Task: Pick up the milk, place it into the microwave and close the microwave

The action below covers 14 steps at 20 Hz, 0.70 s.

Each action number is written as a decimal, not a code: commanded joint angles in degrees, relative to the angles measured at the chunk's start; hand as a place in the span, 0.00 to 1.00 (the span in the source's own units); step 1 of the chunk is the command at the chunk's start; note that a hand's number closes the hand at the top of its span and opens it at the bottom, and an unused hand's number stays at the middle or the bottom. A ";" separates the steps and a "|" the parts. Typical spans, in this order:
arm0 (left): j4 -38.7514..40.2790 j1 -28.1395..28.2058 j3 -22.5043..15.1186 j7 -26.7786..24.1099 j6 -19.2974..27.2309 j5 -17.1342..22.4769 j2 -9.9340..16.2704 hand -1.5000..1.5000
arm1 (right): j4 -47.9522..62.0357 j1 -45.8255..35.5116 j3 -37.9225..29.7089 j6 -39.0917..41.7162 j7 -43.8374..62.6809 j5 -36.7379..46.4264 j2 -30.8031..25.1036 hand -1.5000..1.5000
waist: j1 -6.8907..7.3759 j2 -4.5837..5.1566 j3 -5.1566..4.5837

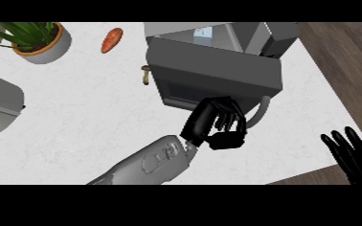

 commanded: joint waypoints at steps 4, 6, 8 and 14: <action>5.51 -7.55 3.03 -1.28 1.63 6.82 -0.19 1.00 | -3.90 -0.03 -0.33 -1.61 4.16 -2.87 -1.63 0.00 | -1.05 0.52 0.02; 6.59 -8.34 3.65 -2.57 1.72 8.58 -0.19 1.00 | -4.31 0.46 0.49 -1.23 4.69 -3.36 -1.62 0.00 | -1.68 0.81 0.04; 8.09 -9.94 4.85 -2.88 1.40 10.54 -0.19 1.00 | -4.66 -0.17 -0.12 -2.12 4.92 -3.73 -1.54 0.00 | -1.95 1.07 0.06; 12.82 -11.75 6.87 -7.18 -0.01 14.70 -0.19 1.00 | -5.69 -0.63 -0.89 -2.87 6.28 -5.44 -2.28 0.00 | -2.53 1.72 0.08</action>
